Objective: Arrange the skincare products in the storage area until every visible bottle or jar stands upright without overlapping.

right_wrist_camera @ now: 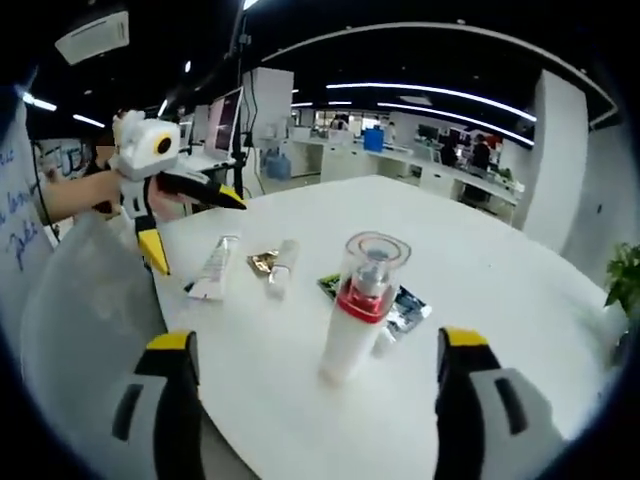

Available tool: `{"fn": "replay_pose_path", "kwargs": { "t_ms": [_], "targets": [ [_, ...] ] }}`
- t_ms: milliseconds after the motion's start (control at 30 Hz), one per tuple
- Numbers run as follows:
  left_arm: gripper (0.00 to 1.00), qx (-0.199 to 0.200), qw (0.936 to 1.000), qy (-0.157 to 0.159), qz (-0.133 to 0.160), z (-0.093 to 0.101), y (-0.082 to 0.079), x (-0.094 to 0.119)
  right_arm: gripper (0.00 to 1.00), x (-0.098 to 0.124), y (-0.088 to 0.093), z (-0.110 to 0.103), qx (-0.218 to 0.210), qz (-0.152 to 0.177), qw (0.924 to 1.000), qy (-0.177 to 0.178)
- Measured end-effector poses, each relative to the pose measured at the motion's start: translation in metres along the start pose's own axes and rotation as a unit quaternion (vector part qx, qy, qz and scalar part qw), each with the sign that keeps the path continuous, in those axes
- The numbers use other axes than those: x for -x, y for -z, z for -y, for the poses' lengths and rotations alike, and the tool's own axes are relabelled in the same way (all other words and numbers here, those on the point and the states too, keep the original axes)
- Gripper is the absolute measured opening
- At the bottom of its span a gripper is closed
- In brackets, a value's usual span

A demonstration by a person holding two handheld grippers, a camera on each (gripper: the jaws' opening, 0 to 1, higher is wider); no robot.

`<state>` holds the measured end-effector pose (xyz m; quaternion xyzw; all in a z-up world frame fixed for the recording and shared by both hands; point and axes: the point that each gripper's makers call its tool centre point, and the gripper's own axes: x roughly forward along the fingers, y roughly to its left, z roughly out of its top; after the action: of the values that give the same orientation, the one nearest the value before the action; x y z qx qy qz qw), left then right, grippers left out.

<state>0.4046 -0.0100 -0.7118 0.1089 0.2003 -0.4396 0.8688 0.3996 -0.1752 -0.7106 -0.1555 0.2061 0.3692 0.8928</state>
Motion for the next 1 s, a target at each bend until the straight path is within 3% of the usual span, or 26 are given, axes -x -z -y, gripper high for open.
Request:
{"fn": "replay_pose_path", "kwargs": {
  "t_ms": [267,533,700,900,1000],
  "targets": [
    [0.97,0.013,0.9996,-0.025,-0.002,-0.020,0.009,0.023,1.00,0.001,0.001,-0.001,-0.005,-0.001,1.0000,-0.006],
    [0.97,0.016,0.9987,-0.041,-0.027,-0.033,0.030,0.037,1.00,0.000,0.004,-0.007,0.002,-0.002,0.9998,-0.022],
    [0.97,0.008,0.9984,-0.034,-0.045,-0.034,0.039,0.040,1.00,-0.003,0.000,-0.009,0.025,-0.003,0.9996,-0.015],
    [0.97,-0.004,0.9986,-0.011,-0.051,-0.032,0.040,0.039,1.00,-0.004,0.003,-0.002,0.007,-0.005,0.9999,-0.010],
    [0.97,-0.023,0.9970,-0.006,-0.073,-0.036,0.046,0.037,1.00,-0.005,0.007,-0.002,0.004,-0.013,0.9998,-0.010]
  ]
}}
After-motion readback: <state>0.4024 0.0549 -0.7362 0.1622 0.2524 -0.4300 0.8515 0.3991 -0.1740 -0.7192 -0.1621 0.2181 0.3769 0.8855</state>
